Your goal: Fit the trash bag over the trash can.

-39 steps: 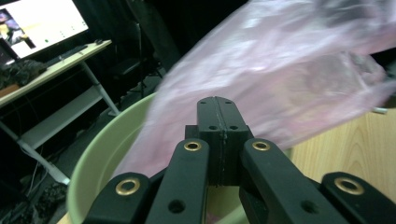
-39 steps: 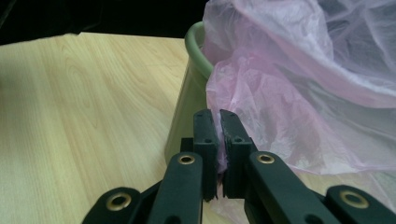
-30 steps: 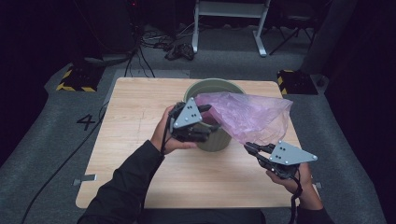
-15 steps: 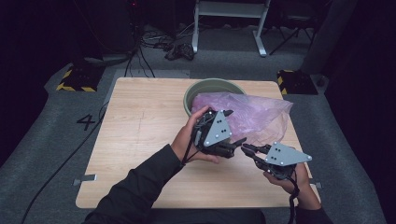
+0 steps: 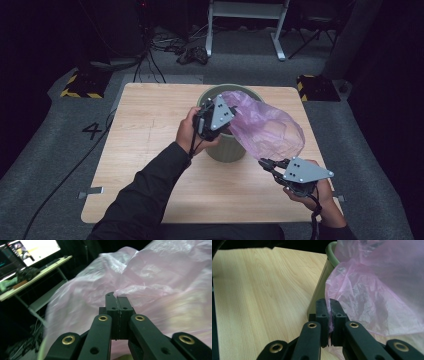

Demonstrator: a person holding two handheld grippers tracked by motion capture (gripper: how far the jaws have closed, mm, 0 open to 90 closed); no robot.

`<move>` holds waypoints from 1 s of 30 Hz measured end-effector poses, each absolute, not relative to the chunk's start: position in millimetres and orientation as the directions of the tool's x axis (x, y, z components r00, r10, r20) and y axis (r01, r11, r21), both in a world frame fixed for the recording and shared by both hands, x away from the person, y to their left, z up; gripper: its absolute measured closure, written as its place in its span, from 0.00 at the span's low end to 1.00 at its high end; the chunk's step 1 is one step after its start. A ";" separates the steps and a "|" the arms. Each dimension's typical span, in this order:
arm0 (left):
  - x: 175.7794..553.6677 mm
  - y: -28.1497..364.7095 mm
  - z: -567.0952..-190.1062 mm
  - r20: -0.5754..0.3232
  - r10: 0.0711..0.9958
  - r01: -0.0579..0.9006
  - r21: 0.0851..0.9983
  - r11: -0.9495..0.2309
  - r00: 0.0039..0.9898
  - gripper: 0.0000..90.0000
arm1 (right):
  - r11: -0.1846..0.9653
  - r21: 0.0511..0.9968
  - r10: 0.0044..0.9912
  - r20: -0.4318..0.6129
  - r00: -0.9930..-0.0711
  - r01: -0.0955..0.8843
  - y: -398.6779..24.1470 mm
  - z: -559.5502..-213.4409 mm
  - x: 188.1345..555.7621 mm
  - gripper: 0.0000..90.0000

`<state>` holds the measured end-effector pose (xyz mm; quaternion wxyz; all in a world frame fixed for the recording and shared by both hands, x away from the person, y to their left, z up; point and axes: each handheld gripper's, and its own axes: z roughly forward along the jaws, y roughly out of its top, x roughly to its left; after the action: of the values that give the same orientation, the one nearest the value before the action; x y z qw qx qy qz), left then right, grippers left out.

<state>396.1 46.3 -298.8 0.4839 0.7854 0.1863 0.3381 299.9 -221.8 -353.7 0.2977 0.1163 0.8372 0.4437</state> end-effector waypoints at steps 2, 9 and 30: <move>399.0 60.1 -295.6 0.333 0.644 -0.017 0.895 -0.445 0.689 1.00 | 0.591 0.804 0.453 -0.399 -0.798 -0.067 -222.0 -354.1 299.8 0.97; 399.8 104.2 -291.7 0.289 0.699 0.024 0.916 -0.401 0.654 1.00 | 0.619 0.782 0.420 -0.404 -0.813 -0.068 -224.9 -357.9 297.8 0.94; 358.3 147.2 -318.6 0.274 0.685 0.001 0.928 -0.372 0.675 1.00 | 0.447 0.882 0.599 -0.417 -0.683 -0.147 -232.3 -320.7 279.8 0.35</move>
<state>358.3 147.2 -318.6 0.5128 0.7579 0.2263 0.3338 279.8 -232.3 -320.7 0.3696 0.1477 0.7661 0.5047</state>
